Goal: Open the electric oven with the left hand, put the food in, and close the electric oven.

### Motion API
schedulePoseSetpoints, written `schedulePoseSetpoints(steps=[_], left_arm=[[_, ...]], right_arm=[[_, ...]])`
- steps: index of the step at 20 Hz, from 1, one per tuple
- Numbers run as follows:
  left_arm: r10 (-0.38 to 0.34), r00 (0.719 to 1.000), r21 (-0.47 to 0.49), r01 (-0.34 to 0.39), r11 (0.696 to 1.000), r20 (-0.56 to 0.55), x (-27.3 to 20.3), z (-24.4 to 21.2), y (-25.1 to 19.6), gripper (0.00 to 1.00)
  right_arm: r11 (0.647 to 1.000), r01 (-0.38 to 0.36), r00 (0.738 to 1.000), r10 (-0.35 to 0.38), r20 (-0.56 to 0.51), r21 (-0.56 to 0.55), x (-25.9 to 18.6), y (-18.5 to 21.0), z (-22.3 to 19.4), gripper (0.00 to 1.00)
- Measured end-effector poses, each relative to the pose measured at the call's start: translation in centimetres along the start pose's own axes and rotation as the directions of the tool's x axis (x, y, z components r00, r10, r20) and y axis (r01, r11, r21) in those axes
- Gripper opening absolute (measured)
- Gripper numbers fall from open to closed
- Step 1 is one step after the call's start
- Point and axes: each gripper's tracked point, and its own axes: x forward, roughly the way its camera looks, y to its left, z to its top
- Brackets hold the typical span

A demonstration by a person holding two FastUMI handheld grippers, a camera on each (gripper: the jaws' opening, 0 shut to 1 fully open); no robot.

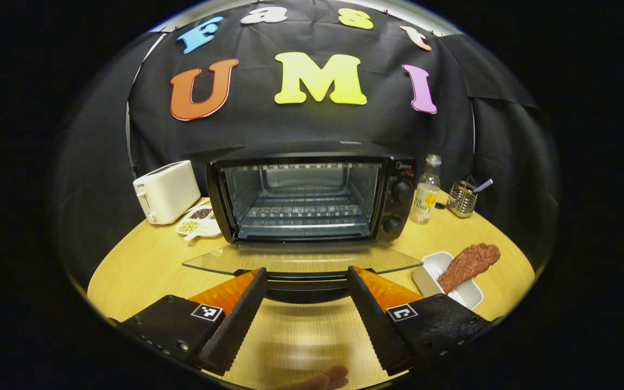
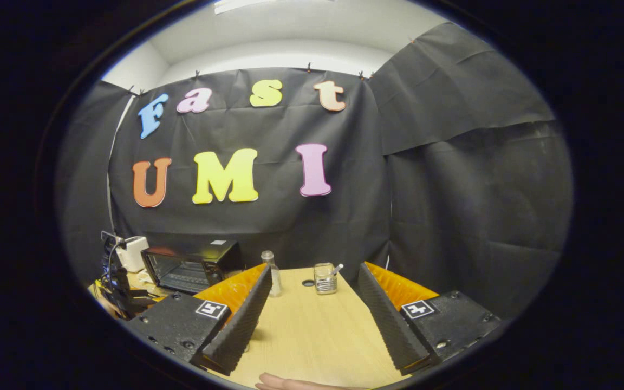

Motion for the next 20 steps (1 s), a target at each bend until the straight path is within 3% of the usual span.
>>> schedulePoseSetpoints(steps=[4,11,15,17,18,19,20], left_arm=[[-0.019,0.999,-0.051,0.017,0.999,-0.048,0.2,-2.5,-0.1,0.94],[-0.019,0.993,-0.052,0.013,0.999,-0.116,1.0,-5.9,-0.4,0.94],[-0.018,0.996,-0.044,0.014,0.999,-0.090,0.8,-5.3,-0.3,0.94],[0.023,0.997,-0.026,-0.025,0.999,-0.073,0.1,-4.5,0.7,0.94],[0.031,0.998,-0.025,-0.032,0.999,-0.062,-0.5,-4.0,0.7,0.88],[0.023,0.999,-0.038,-0.025,0.999,-0.044,-1.4,-3.2,0.6,0.96],[0.010,1.000,-0.054,-0.011,0.998,-0.014,-2.3,-2.0,0.3,0.96]], right_arm=[[1.000,-0.008,1.000,0.008,-0.029,0.002,0.7,0.4,-1.1,0.99],[0.999,-0.041,0.994,0.041,-0.101,0.003,1.7,1.6,-3.6,0.99],[0.998,-0.060,0.988,0.060,-0.143,0.002,2.4,2.3,-4.8,1.00],[0.997,-0.080,0.984,0.081,-0.160,0.010,2.9,2.8,-5.2,1.00],[0.995,-0.095,0.980,0.096,-0.172,0.013,3.3,3.2,-5.4,1.00],[0.994,-0.106,0.976,0.107,-0.190,0.014,3.8,3.5,-6.0,0.99],[0.993,-0.118,0.970,0.119,-0.211,0.016,4.5,3.7,-6.5,1.00]])
